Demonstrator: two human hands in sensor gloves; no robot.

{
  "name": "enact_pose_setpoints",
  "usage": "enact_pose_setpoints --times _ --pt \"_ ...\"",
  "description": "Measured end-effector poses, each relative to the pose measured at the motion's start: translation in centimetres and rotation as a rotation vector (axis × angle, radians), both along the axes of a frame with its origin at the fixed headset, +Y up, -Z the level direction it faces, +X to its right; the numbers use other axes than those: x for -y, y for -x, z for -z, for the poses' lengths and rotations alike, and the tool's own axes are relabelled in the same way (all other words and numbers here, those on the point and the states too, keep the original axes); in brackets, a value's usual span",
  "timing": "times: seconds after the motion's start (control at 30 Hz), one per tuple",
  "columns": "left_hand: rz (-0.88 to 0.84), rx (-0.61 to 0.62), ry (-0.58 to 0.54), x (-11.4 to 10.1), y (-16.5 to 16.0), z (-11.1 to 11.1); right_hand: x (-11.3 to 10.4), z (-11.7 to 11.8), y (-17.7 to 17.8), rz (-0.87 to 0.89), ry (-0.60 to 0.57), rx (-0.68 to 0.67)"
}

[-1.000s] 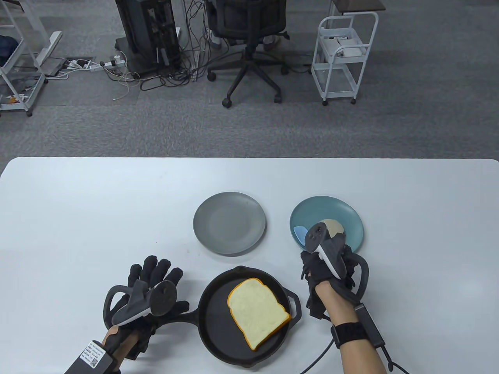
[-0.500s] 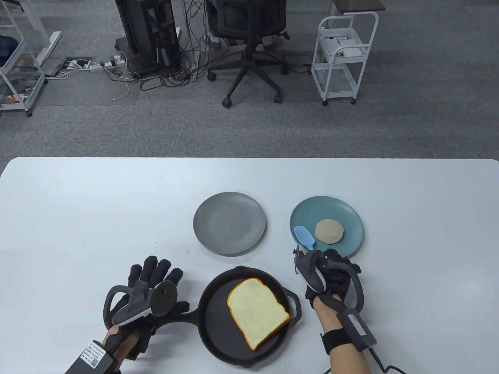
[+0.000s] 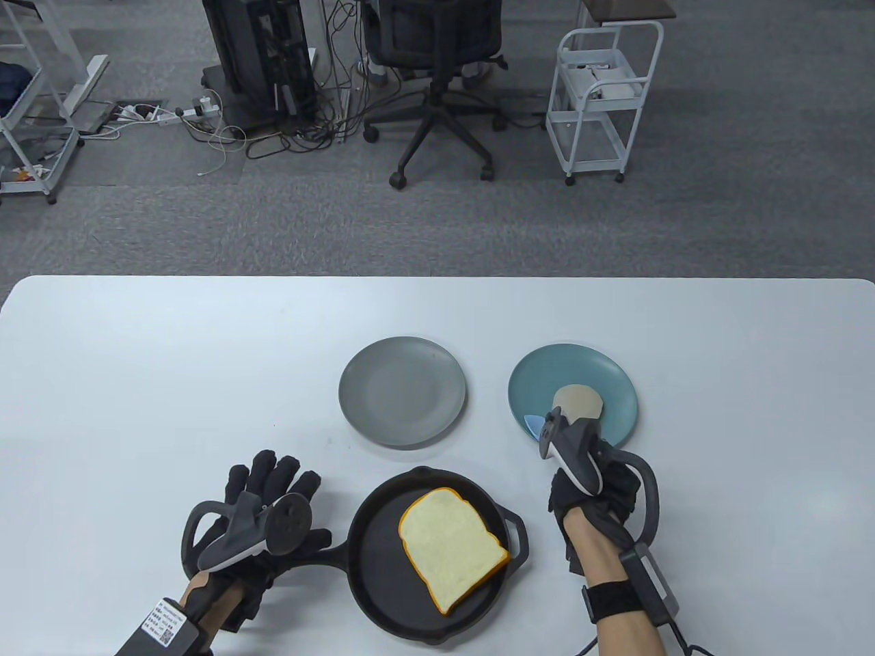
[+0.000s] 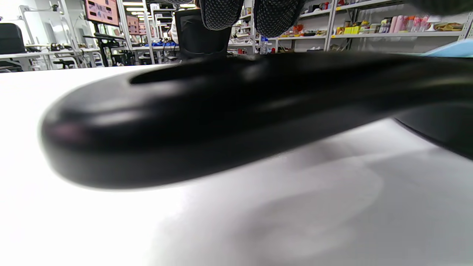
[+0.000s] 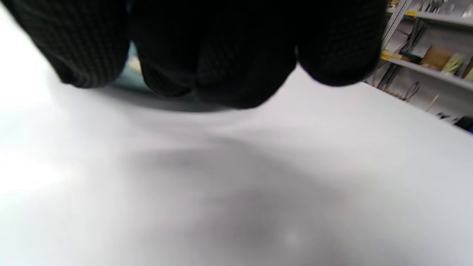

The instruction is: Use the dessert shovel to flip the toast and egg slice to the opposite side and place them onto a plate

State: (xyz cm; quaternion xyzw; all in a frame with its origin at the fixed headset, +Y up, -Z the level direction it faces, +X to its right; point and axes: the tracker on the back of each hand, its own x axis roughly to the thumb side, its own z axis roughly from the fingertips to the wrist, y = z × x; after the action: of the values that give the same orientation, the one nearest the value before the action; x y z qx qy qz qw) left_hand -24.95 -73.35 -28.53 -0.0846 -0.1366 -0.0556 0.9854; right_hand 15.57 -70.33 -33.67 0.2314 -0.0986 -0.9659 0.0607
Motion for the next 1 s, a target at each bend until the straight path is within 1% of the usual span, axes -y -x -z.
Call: enact_pose_setpoints --times 0.03,0.17,0.33,0.43,0.53,0.6,0.67,0.73,0.8,0.87,1.0 --pt "-0.001 -0.001 -0.003 0.0 0.0 0.0 -0.5 -0.3 -0.3 0.036 -0.032 -0.004" --pt "-0.007 -0.006 -0.007 -0.1 0.2 0.0 -2.1 -1.5 -0.7 0.161 -0.099 -0.070" --pt "-0.013 -0.003 -0.017 -0.2 0.2 0.0 -4.5 -4.2 0.3 0.224 -0.259 -0.208" --pt "-0.023 -0.012 -0.025 -0.5 0.4 0.0 -5.3 -5.8 0.9 0.292 -0.330 -0.225" --pt "-0.038 -0.025 -0.035 -0.7 0.8 -0.1 -5.5 -7.1 1.4 0.393 -0.430 -0.274" --pt "-0.046 -0.030 -0.040 -0.9 1.0 -0.1 -5.3 -7.7 1.6 0.417 -0.490 -0.304" --pt "-0.054 -0.037 -0.045 -1.2 1.2 -0.1 -5.1 -8.2 1.8 0.405 -0.552 -0.336" --pt "-0.060 -0.048 -0.054 -1.6 1.6 0.0 -4.9 -9.1 2.1 0.299 -0.659 -0.352" --pt "-0.086 -0.061 -0.060 -1.9 2.1 0.0 -4.6 -9.6 2.0 0.261 -0.644 -0.378" --pt "-0.099 -0.062 -0.061 -2.1 2.3 -0.1 -4.2 -10.1 1.7 0.284 -0.651 -0.379" --pt "-0.121 -0.010 -0.028 -2.1 2.0 -0.2 -3.9 -10.5 1.1 0.307 -0.642 -0.382"
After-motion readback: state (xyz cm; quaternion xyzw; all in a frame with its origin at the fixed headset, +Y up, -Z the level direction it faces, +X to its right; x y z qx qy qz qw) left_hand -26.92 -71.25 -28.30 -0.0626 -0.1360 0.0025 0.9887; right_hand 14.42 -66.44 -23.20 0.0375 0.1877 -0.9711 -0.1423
